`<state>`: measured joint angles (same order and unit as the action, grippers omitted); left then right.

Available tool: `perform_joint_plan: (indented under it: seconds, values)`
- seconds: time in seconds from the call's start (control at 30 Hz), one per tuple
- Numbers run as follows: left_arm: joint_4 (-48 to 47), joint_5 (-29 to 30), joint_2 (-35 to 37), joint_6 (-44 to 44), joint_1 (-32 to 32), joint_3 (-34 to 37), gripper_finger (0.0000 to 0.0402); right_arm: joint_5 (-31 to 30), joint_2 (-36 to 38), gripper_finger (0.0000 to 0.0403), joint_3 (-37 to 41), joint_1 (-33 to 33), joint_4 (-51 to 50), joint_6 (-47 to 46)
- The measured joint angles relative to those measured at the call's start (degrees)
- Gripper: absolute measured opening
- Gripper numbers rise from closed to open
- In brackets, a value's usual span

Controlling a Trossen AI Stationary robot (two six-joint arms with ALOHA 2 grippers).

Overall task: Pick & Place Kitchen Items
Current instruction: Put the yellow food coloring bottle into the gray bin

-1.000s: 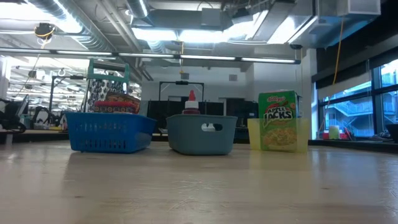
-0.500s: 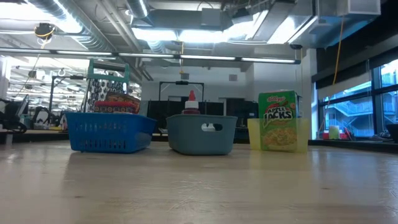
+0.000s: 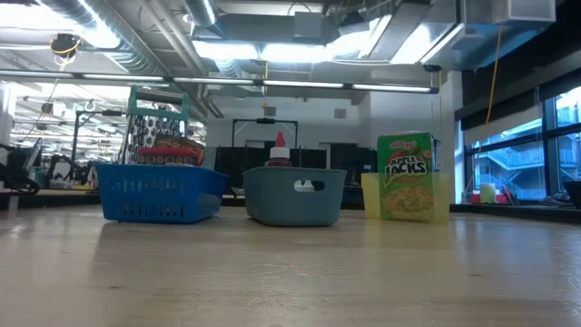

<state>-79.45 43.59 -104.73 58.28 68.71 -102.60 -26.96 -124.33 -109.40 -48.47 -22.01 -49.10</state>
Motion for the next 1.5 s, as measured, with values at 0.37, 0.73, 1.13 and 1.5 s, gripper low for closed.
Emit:
perform_joint_plan:
  seconds: [0.37,0.73,1.13,1.5]
  values:
    - [0.18,0.37,0.00,6.18,1.70,0.00,0.0272,-0.02,-0.33,0.0240,0.00,0.35,1.04,0.53]
    - [-1.02,-0.80,-3.77,14.10,4.05,-0.01,0.0313,-0.01,-0.33,0.0240,0.00,0.37,1.40,2.67]
    - [-10.76,0.49,-14.80,33.64,5.44,0.02,0.0312,0.07,-0.33,0.0240,0.00,0.92,1.70,6.49]
    - [-10.54,1.49,-17.24,36.19,5.79,0.02,0.0312,0.04,-0.33,0.0240,0.00,0.94,1.72,6.51]
